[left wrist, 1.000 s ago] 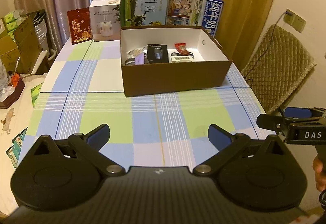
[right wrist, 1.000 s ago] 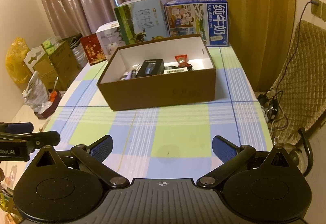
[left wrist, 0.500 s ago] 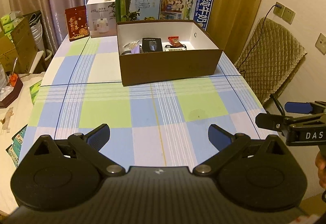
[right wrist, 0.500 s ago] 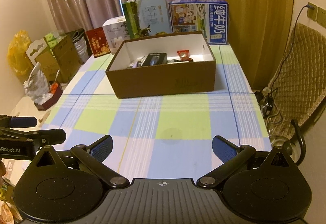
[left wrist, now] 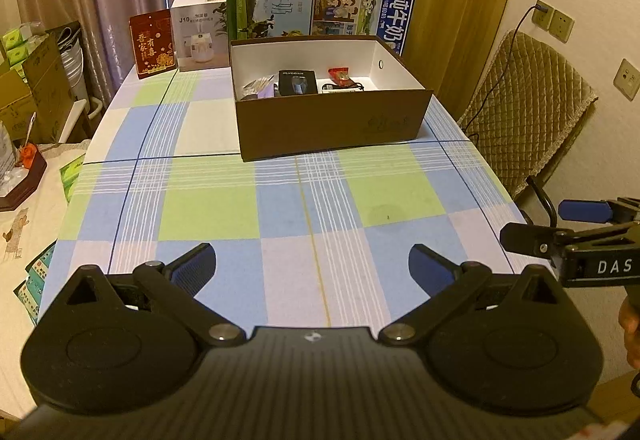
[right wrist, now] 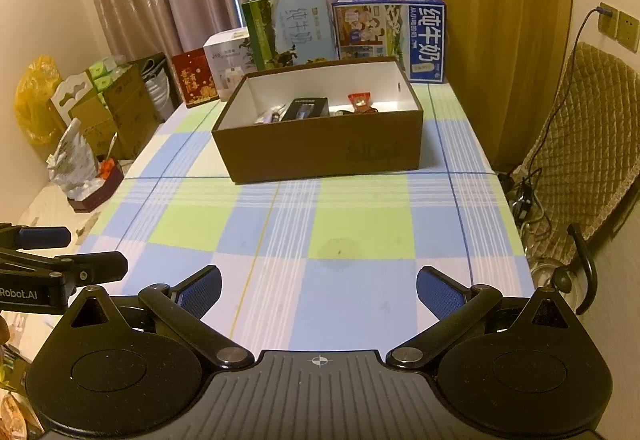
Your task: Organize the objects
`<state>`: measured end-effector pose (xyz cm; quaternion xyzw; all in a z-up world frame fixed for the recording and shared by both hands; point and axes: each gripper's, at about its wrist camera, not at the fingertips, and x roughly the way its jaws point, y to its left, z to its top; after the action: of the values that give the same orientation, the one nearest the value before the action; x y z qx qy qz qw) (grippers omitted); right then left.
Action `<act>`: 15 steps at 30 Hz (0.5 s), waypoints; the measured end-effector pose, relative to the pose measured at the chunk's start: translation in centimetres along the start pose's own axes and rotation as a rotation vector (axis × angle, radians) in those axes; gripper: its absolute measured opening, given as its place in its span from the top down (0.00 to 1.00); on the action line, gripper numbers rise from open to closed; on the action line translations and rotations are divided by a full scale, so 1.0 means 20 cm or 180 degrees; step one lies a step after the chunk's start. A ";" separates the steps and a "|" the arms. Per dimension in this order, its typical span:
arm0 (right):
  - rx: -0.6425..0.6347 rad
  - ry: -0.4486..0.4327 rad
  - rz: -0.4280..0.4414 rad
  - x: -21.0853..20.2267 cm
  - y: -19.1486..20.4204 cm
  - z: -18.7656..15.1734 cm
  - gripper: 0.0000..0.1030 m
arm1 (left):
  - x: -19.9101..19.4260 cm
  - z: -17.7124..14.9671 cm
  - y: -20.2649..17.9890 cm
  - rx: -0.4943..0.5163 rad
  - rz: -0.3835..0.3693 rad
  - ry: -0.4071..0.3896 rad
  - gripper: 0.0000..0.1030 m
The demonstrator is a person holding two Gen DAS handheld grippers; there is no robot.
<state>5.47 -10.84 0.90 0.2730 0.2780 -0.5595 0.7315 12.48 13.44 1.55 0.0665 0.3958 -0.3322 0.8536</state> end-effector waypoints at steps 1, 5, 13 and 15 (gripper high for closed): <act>-0.0002 0.0000 -0.0001 0.00 0.00 0.00 0.02 | 0.00 0.00 0.00 0.0006 -0.0004 0.0003 0.02; 0.0000 -0.0001 0.0003 -0.01 0.01 -0.01 0.02 | 0.00 -0.01 0.00 0.0011 -0.0011 0.0004 0.02; -0.0007 0.0000 0.0010 -0.01 0.03 -0.01 0.02 | -0.01 -0.02 0.01 0.0029 -0.0038 -0.0001 0.01; -0.0012 -0.0001 0.0008 -0.01 0.03 -0.01 0.02 | -0.01 -0.02 0.01 0.0034 -0.0043 0.0000 0.01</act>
<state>6.07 -10.35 0.88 0.2719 0.2787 -0.5580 0.7329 12.22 13.94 1.37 0.0683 0.3945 -0.3400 0.8509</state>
